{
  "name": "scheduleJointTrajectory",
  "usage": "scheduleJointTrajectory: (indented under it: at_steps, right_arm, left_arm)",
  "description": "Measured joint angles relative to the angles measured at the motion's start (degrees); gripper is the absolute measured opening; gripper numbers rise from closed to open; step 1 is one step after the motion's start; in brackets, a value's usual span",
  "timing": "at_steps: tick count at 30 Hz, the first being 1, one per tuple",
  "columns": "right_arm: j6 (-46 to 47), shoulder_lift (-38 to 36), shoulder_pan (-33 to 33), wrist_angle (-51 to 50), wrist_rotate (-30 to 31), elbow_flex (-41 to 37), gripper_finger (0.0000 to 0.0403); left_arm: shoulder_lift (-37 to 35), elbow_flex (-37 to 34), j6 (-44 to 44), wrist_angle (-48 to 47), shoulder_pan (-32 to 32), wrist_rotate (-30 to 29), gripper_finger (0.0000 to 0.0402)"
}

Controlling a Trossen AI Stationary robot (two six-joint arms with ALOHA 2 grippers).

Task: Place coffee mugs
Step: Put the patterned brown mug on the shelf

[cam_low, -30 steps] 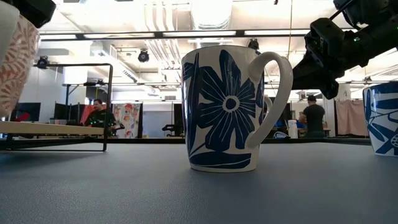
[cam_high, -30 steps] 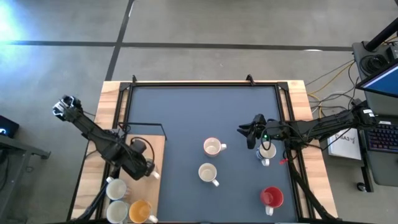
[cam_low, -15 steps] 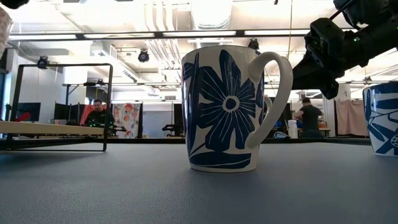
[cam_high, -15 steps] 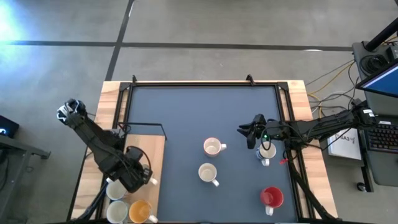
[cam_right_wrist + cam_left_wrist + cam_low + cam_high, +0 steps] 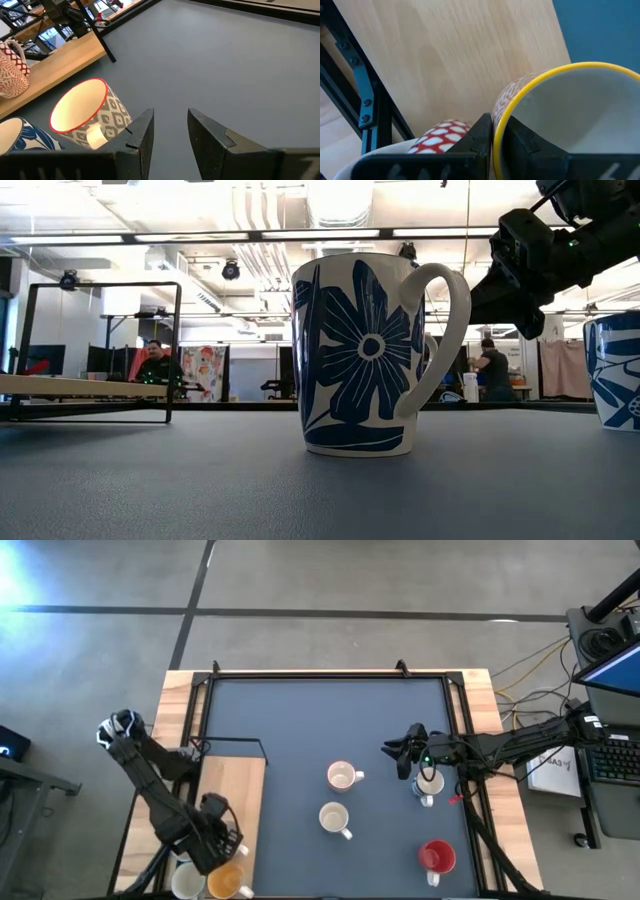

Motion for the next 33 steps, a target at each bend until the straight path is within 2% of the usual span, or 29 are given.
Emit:
scheduleJointTrajectory:
  at_steps: [15, 26, 33]
  right_arm:
    - [0.0, 0.0, 0.0, 0.0, 0.02, 0.0, 0.0107]
    - [-0.01, 0.01, 0.0, 0.0, 0.0, 0.0, 0.0107]
    - [0.0, 0.0, 0.0, 0.0, 0.01, 0.0, 0.0107]
  left_arm:
    - [1.19, -0.66, 1.74, 0.42, -5.52, -6.45, 0.0017]
    - [1.76, -0.66, 4.81, 2.12, -6.07, -10.07, 0.0018]
    - [1.76, -0.7, 5.97, 2.96, -6.05, -10.39, 0.0018]
